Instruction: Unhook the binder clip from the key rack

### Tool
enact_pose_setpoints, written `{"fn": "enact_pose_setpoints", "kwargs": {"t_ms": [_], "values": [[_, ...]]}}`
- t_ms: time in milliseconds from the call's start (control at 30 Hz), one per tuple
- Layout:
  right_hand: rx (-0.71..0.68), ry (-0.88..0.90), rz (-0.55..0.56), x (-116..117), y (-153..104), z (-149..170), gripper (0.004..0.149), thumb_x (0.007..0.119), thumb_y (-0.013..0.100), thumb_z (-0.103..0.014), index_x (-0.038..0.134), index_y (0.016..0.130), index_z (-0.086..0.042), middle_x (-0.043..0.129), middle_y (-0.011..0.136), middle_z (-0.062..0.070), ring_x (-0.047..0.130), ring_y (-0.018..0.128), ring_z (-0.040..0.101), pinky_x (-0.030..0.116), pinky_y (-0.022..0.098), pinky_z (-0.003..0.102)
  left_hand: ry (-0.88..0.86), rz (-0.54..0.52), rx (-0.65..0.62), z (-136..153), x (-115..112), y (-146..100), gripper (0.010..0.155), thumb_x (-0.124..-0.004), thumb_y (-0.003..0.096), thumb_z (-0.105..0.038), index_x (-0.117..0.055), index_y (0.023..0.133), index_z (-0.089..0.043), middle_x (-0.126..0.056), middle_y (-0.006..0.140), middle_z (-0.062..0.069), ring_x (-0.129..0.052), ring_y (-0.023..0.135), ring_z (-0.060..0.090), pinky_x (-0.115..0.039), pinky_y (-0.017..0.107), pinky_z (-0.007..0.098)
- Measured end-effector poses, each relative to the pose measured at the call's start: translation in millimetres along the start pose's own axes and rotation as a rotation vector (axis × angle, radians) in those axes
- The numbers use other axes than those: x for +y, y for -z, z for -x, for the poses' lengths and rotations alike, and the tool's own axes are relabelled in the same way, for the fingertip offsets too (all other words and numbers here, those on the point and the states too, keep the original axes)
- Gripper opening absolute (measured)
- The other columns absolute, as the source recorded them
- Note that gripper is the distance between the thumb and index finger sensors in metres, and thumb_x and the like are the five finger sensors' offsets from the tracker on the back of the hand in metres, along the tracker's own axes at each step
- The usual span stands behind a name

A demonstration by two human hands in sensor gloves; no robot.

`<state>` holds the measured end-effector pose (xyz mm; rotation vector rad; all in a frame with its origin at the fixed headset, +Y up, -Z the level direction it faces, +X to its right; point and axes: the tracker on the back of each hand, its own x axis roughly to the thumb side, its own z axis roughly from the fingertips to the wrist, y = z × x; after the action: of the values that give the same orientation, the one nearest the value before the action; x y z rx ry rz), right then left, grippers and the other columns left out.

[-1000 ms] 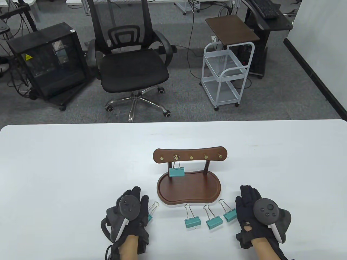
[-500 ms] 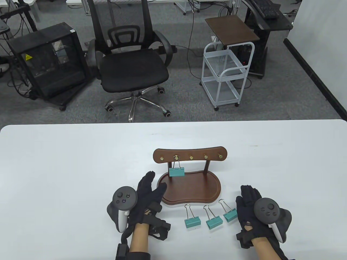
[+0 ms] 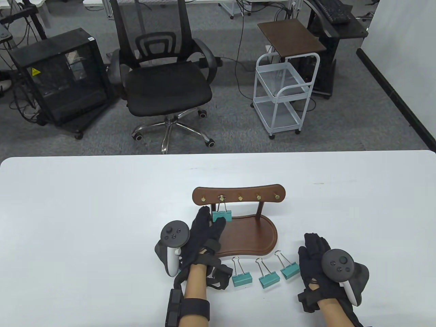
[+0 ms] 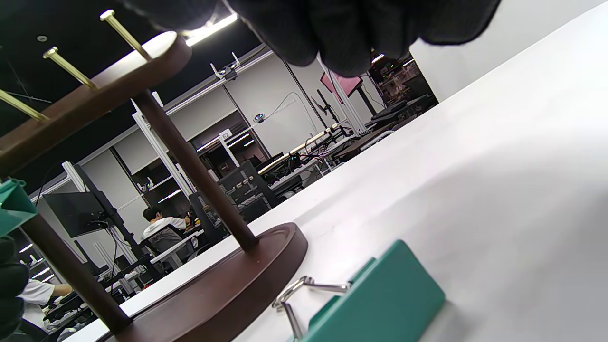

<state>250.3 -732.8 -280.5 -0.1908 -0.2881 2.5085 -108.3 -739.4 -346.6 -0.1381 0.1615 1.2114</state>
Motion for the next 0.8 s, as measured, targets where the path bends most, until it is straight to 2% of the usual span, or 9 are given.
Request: {"fn": "enact_pose_setpoints", "kwargs": {"t_ms": [433,800], "values": [[0.007,0.012,0.001,-0.9,0.4,1.2,0.058,0.064,0.041,-0.048,0.063,0.091,-0.018,0.064,0.099,0.013,0.058,0.089,0.039,0.061,0.062,0.051,-0.179,0.078,0.018,5.6,-5.4,6.4,0.069,-0.072,0.0576,-0.053,-0.042,0.116,-0.030,-0.062,0.113,0.003,-0.073,0.100,0.028,-0.071,0.069,0.051],[0.008,0.017,-0.004,-1.0,0.4,1.6,0.058,0.064,0.041,-0.048,0.063,0.091,-0.018,0.065,0.099,0.013,0.058,0.089,0.039,0.061,0.062,0.051,-0.185,0.076,0.007,4.6,-6.2,6.5,0.061,-0.068,0.0591,-0.048,-0.046,0.113,-0.032,-0.067,0.108,0.002,-0.077,0.095,0.025,-0.072,0.068,0.050]]}}
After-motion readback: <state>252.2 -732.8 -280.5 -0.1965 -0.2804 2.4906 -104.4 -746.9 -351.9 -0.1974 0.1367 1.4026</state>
